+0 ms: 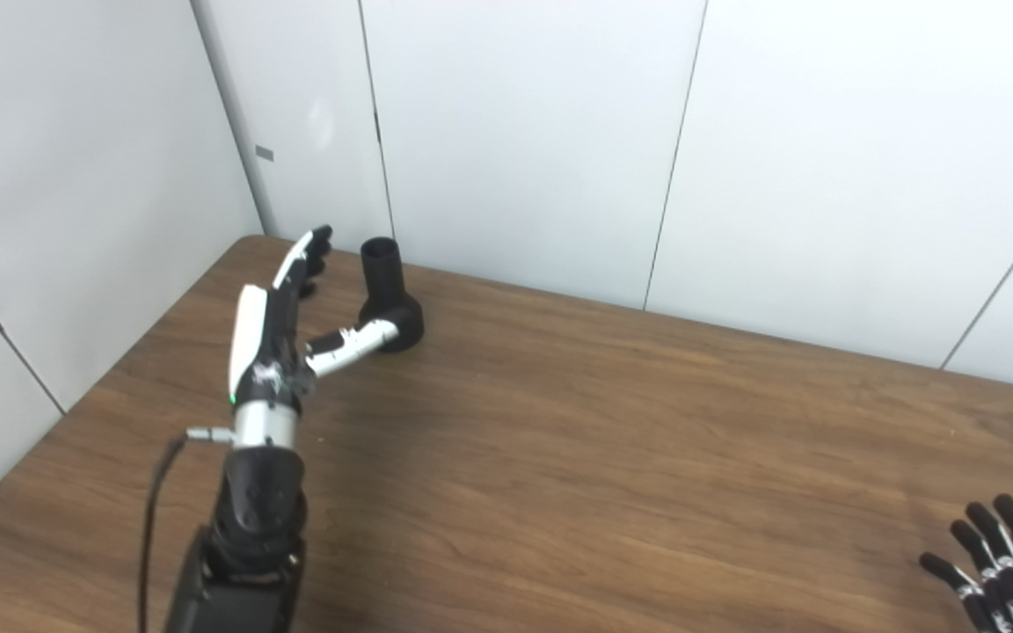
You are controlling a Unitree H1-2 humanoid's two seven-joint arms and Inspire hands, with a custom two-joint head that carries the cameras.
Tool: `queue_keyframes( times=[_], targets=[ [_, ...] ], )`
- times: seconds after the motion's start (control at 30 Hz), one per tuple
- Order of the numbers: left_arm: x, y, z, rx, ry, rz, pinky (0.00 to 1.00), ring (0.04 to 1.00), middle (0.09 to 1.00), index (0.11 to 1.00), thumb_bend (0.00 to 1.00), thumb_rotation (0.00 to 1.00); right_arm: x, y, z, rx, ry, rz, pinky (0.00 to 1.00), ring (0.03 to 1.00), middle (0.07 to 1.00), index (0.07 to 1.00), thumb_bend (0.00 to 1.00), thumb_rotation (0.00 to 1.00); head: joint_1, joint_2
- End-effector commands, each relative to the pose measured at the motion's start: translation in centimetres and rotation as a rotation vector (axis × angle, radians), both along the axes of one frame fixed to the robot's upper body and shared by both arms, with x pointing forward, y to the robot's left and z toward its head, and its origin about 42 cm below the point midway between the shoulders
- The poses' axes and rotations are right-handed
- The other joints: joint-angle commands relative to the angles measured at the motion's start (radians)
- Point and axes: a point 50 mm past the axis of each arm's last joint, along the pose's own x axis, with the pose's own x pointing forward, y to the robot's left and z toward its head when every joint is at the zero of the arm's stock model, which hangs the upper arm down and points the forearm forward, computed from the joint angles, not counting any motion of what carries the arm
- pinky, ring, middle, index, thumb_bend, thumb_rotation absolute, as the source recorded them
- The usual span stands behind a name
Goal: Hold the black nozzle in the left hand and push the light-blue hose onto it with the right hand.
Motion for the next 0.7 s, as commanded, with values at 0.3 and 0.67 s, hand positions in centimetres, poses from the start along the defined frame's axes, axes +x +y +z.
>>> queue_keyframes(
  times=[0.3,0.67],
  targets=[
    [5.3,1.8,1.8,0.162,0.085,0.118,0.83,0.932,0.929,0.919,0.94,0.19,-0.5,0.8,-1.5,0.035,0.03,-0.008,0.79,0.939,0.945,0.983,0.63,0.9,-0.005,0.004],
    [10.1,2.3,1.9,0.3,0.356,0.057,1.0,1.0,1.0,1.0,1.0,0.33,-0.8,0.7,-1.5,0.015,0.031,-0.021,0.74,0.911,0.925,0.95,0.65,0.91,-0.01,0.01]
  ],
)
